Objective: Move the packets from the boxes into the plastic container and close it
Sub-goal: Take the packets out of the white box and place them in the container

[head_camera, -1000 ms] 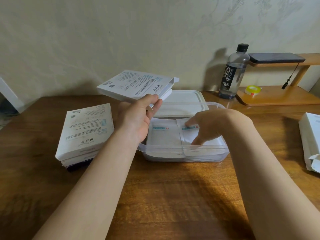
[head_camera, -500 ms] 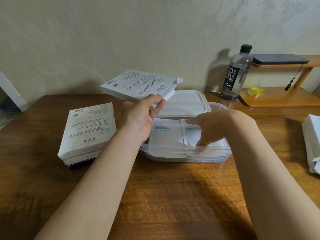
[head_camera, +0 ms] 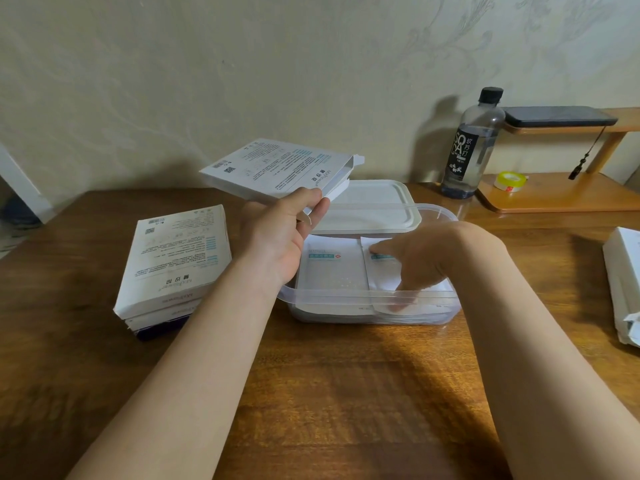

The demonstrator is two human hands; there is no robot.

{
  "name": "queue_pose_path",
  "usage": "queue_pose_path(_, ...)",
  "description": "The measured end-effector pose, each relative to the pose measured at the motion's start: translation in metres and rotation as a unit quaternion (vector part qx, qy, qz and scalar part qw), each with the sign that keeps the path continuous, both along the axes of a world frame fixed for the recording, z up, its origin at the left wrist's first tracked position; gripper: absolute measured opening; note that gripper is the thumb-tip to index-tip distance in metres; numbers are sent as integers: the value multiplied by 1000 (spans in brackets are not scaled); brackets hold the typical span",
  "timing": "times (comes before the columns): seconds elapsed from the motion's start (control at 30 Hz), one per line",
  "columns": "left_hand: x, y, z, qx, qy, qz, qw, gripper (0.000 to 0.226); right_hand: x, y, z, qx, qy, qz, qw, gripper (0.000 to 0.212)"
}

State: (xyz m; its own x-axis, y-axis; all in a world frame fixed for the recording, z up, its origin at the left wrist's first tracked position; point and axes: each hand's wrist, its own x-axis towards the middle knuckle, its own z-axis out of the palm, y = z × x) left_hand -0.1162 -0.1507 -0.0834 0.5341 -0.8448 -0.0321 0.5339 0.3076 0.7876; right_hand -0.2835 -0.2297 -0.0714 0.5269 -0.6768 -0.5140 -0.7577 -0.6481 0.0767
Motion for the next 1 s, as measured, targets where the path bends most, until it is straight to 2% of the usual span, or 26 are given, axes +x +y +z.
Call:
queue_pose_path(0.23,-1,1,0,0,-6,-4,1000,45,-2,-2,2,-1,-3,-2,1000,100)
queue_pose_path(0.37,-2,1,1,-2,-9,-7,1000,44,-5,-5,4,17,-43,-16,999,112)
queue_pose_path(0.47,-2,2,2,-1,-10,-7,1000,43,-1,-2,2,26,-24,-9,999,117)
queue_pose_path(0.6,-2,2,2,0,-7,-7,1000,43,2,-1,0,19,4,3,1000,114)
queue_pose_path(1.0,-2,1,2,3,3,4,1000,43,6,2,-3,22,5,-5,1000,112)
